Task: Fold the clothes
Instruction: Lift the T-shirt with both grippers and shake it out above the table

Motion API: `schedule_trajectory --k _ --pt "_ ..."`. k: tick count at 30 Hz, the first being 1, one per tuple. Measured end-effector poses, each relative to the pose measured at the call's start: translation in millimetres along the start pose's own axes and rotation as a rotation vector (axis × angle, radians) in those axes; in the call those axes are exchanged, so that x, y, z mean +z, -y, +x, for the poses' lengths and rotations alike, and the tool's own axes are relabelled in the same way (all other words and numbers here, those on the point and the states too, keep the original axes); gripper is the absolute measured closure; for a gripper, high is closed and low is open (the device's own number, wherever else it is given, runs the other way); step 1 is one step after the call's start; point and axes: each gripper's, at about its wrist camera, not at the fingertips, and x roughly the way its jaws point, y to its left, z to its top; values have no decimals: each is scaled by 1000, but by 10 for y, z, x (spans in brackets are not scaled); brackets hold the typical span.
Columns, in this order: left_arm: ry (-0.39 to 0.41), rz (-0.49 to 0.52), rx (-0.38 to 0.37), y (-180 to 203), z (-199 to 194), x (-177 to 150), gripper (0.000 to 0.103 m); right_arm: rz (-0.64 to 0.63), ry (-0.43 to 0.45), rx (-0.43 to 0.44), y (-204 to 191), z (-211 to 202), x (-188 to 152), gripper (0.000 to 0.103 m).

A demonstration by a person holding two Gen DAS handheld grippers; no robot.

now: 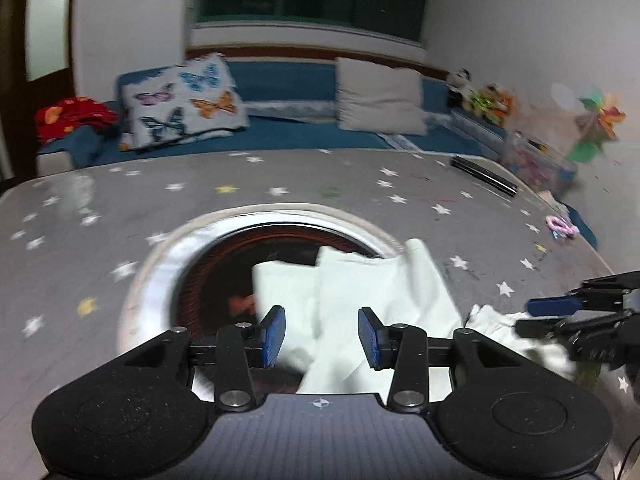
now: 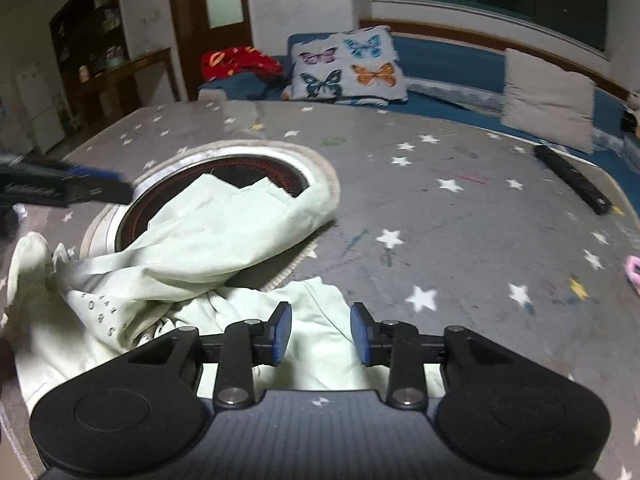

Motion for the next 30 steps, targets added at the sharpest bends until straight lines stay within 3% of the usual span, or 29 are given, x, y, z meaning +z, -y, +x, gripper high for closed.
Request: schedule_trajectory --k 10,18,21,23,30 --pt "-100 73 16 95 913 265 61 -61 -43 28 -18 348 75 67" --pt "-121 70 15 59 1239 335 62 -72 -38 26 22 470 120 65" --pt "-108 86 -2 85 1245 336 78 -76 -37 29 21 472 117 65" --pt "-97 86 -12 99 1236 338 97 -80 -38 29 26 482 119 66" --pt "24 13 -17 11 845 455 100 -72 -18 17 -8 411 107 91"
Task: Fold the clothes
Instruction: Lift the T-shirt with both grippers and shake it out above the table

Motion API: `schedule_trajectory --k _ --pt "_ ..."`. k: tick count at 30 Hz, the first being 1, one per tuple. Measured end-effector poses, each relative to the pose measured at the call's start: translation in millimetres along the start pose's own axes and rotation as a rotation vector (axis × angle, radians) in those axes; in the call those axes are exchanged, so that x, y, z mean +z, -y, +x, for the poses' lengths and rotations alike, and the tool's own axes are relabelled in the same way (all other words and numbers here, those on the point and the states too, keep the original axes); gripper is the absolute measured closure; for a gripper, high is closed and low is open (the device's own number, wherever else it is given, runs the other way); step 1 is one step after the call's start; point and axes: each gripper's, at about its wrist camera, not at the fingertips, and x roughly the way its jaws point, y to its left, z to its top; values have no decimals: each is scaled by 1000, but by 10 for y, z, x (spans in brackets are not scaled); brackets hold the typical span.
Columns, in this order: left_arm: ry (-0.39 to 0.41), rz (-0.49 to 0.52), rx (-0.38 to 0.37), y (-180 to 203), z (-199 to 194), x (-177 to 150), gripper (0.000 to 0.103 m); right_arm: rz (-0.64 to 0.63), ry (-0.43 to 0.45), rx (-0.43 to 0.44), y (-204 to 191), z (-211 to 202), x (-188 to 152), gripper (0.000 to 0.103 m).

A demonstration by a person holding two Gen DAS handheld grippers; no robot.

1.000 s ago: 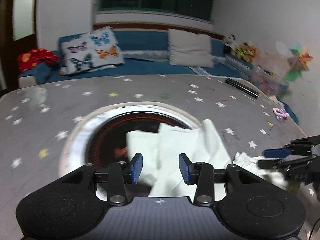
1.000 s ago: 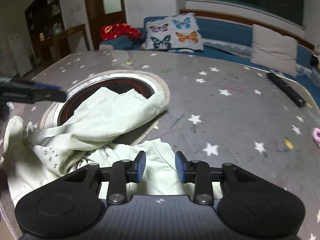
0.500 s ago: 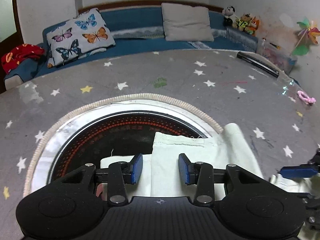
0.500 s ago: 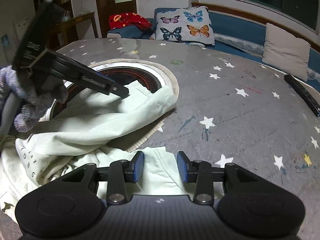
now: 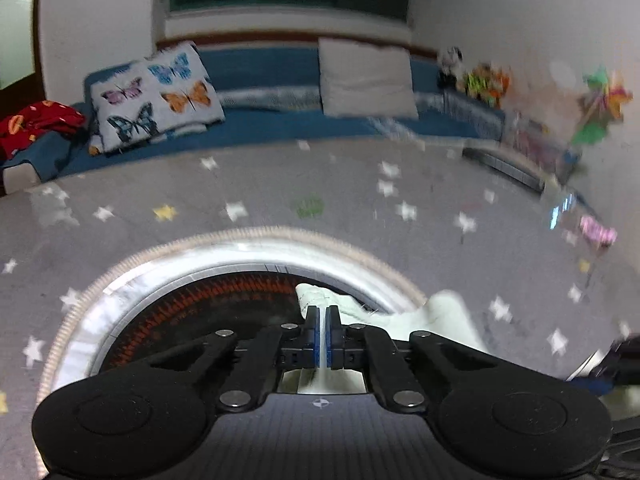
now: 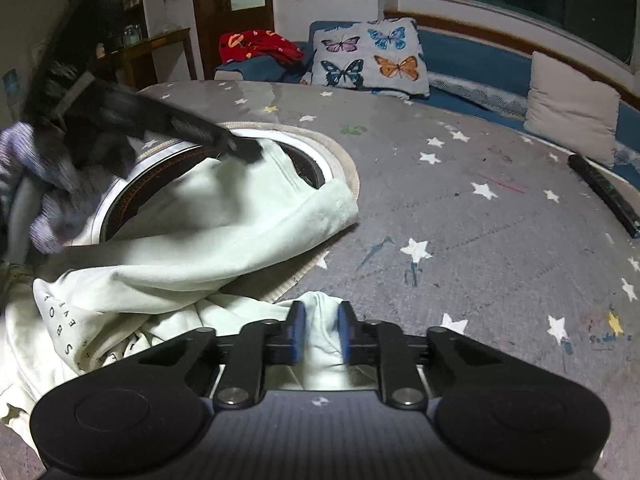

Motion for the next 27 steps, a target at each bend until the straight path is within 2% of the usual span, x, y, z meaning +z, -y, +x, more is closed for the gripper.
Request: schedule_trajectory --k 1,7,13,15,19,22,27 --pt "27 -10 4 -35 -109 29 100 1 9 -9 -3 -27 -1 96" --pt "182 -93 42 -356 -839 98 101 71 96 -96 127 -392 -47 97" --pt "261 -194 92 -708 -1481 -235 101 186 161 -233 336 -916 -292 97" --pt "242 -226 118 -818 -1563 -413 101 215 172 -283 389 -1102 -415 97" --pt "190 -289 174 -1036 -1673 -760 101 224 61 -304 412 -1210 -653 96" --pt "139 -336 201 -1184 -1644 -940 101 191 18 -326 387 -1227 -662 86" --pt "127 -329 214 -1200 -1651 -1054 101 131 99 -269 304 -1211 -342 84"
